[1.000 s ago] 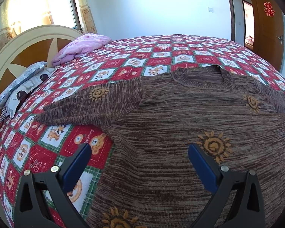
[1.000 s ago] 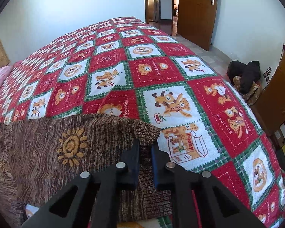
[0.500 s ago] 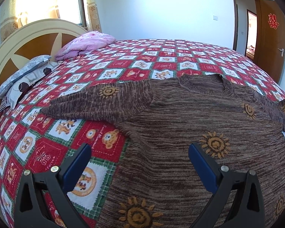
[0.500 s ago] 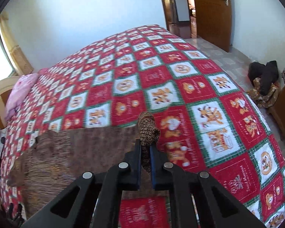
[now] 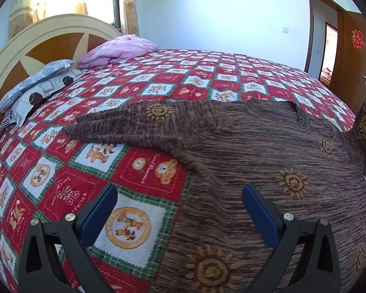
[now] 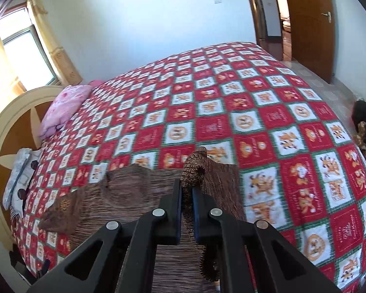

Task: Fold small clothes

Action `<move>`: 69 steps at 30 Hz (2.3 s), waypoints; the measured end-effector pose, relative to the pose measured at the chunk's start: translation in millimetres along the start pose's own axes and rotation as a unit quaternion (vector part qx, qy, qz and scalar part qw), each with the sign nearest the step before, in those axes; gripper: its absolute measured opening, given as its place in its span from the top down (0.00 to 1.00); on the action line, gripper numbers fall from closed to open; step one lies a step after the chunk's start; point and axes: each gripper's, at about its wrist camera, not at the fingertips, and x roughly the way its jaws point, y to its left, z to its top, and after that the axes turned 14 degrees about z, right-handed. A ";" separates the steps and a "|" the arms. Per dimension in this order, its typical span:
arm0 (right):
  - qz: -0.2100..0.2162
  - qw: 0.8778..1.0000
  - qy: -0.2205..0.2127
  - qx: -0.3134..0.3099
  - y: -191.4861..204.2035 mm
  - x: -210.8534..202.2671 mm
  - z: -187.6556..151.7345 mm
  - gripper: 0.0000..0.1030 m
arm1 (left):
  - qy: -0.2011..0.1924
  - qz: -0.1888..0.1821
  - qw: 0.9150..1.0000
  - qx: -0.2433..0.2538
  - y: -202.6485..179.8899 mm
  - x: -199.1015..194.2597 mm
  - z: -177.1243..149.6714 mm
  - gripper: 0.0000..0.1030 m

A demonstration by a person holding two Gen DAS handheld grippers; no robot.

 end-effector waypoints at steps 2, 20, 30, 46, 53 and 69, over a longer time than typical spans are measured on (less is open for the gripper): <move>0.009 1.000 0.005 -0.005 13.8 6.8 0.1 0.93 | 0.002 -0.001 1.000 -0.004 4.8 2.0 -0.8 0.00; 0.080 0.992 0.099 0.006 91.1 177.8 -91.9 0.90 | 0.019 0.007 1.000 -0.024 31.7 17.3 -7.0 0.00; 0.076 0.994 0.070 -0.042 48.1 119.1 -125.1 0.41 | 0.010 0.021 1.000 0.002 27.1 7.0 -1.3 0.00; -0.029 0.996 0.052 -0.073 -68.5 74.3 -141.8 0.68 | -0.030 -0.020 0.993 0.112 -96.0 -11.5 41.6 0.00; 0.045 0.999 0.021 -0.022 -93.1 60.5 -148.0 0.68 | 0.033 -0.064 0.990 0.122 -130.1 25.0 55.9 0.22; 0.090 0.996 -0.004 0.020 -102.5 56.9 -147.7 0.61 | 0.052 -0.107 0.986 0.119 -183.7 68.8 70.3 0.90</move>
